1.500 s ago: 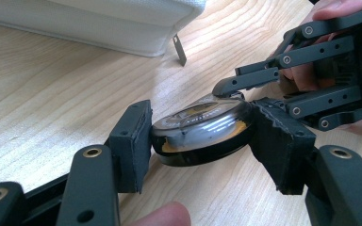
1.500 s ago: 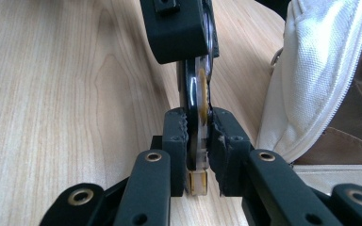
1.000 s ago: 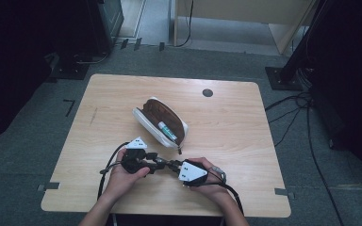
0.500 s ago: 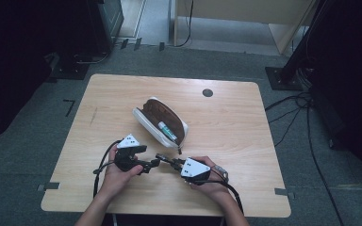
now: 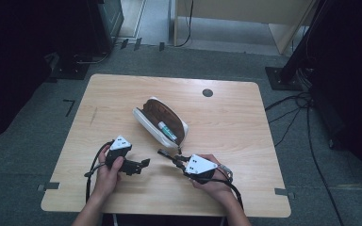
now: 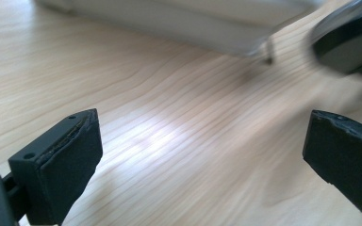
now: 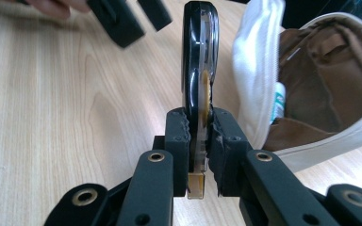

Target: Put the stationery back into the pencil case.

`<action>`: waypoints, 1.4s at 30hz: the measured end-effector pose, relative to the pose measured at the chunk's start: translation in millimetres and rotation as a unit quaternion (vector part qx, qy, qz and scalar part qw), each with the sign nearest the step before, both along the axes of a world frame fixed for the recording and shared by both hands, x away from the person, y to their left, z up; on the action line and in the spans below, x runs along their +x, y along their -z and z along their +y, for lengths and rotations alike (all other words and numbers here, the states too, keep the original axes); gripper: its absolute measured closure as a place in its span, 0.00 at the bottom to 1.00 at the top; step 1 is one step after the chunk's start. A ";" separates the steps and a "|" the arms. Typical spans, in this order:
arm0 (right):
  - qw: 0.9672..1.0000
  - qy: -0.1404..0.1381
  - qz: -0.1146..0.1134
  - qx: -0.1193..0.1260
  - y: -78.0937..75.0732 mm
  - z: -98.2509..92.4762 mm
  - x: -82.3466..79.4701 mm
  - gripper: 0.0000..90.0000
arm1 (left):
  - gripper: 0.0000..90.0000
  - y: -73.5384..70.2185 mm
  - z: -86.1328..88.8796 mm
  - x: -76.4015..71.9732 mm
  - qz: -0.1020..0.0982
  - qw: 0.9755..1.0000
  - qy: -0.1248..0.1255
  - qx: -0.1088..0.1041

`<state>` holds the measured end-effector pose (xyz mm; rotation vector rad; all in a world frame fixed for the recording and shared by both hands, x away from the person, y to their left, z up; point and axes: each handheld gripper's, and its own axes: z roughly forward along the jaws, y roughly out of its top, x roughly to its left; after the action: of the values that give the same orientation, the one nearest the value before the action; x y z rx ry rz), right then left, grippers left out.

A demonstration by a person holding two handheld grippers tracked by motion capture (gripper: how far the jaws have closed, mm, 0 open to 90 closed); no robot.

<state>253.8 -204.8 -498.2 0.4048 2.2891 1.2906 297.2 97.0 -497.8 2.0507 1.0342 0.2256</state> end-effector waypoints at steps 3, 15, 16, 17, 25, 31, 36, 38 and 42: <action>1.000 0.005 -0.001 0.013 -7.8 -2.9 -0.4 0.87 | 0.00 6.8 7.8 0.5 0.003 1.000 -0.017 0.014; 0.998 0.030 0.021 0.050 -31.9 -7.5 -3.0 0.87 | 0.00 17.5 25.3 3.7 0.008 0.996 -0.060 0.060; 0.998 0.030 0.021 0.050 -31.9 -7.5 -3.0 0.87 | 0.00 17.5 25.3 3.7 0.008 0.996 -0.060 0.060; 0.997 0.036 0.024 0.064 -39.1 -8.9 -2.3 0.87 | 0.00 18.2 25.8 3.9 0.002 0.996 -0.061 0.071; 0.994 0.052 0.020 0.089 -63.2 -13.4 0.6 0.87 | 0.00 22.0 18.8 0.1 -0.024 0.992 -0.064 0.106; 0.993 0.065 0.027 0.098 -81.1 -15.5 6.9 0.87 | 0.00 22.1 19.4 0.7 -0.023 0.992 -0.069 0.105; 0.991 0.078 0.027 0.102 -96.2 -15.3 15.1 0.87 | 0.00 22.1 19.4 0.6 -0.023 0.992 -0.069 0.105; 0.990 0.086 0.029 0.107 -102.2 -15.2 19.8 0.87 | 0.00 22.1 19.3 0.6 -0.023 0.992 -0.068 0.105; 0.988 0.098 0.036 0.114 -107.6 -13.8 25.8 0.87 | 0.00 22.2 19.1 0.4 -0.024 0.992 -0.065 0.104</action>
<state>279.6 -218.6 -390.6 0.7461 2.1025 1.4611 297.6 116.1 -520.0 2.1531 1.1577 0.4652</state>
